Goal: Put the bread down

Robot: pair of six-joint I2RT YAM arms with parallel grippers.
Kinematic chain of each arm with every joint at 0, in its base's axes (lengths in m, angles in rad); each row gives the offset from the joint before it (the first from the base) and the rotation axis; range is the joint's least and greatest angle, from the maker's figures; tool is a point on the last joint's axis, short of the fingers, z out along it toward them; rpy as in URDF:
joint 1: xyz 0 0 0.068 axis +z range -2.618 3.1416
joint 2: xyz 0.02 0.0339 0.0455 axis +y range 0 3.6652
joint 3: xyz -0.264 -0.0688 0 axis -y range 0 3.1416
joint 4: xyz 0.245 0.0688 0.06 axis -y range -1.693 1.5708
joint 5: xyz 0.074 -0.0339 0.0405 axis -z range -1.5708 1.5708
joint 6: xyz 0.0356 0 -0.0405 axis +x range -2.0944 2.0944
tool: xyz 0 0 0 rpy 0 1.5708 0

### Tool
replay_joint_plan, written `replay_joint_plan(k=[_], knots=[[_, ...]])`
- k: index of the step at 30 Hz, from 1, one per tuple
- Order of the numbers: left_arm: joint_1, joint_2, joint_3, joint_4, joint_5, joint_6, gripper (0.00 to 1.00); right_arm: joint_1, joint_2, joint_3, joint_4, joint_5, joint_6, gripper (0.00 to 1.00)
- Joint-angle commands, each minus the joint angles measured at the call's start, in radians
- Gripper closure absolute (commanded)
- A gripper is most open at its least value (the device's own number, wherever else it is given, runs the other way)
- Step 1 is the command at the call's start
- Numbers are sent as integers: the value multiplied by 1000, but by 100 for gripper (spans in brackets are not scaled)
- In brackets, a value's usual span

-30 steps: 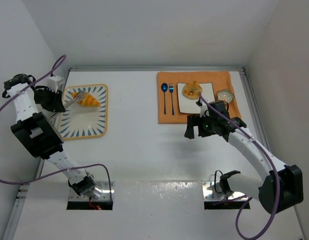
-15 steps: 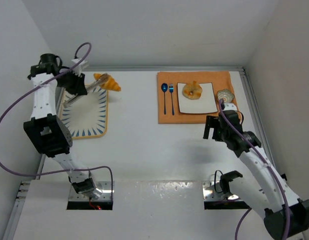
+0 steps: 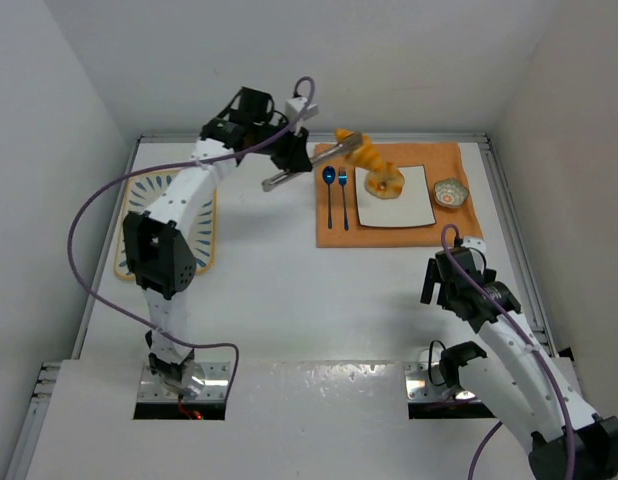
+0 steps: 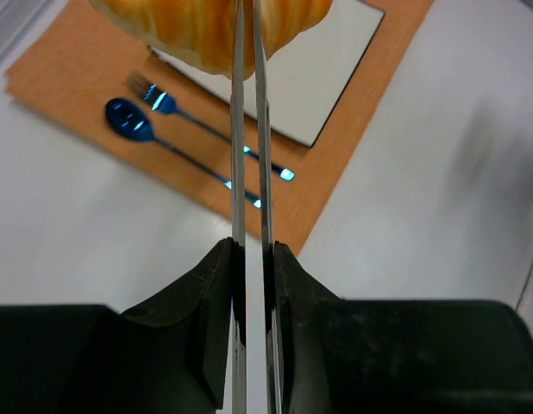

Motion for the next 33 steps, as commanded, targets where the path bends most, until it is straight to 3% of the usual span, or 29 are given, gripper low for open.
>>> replay_joint_plan(k=[1, 6, 12, 22, 30, 33], knots=[[-100, 73, 38, 217, -3, -217, 100, -3, 6, 23, -4, 40, -10, 6], [-215, 189, 109, 242, -178, -375, 100, -6, -5, 25, 11, 55, -22, 6], [-303, 304, 176, 273, -247, -448, 100, -6, -6, 23, 11, 55, -34, 6], [-355, 294, 14, 302, -337, -529, 99, -4, -49, 30, -24, 95, -44, 5], [-355, 251, -23, 302, -348, -531, 61, -4, -54, 29, -10, 42, -54, 4], [-355, 242, 0, 302, -348, -521, 57, -4, -39, 43, -6, 6, -60, 4]])
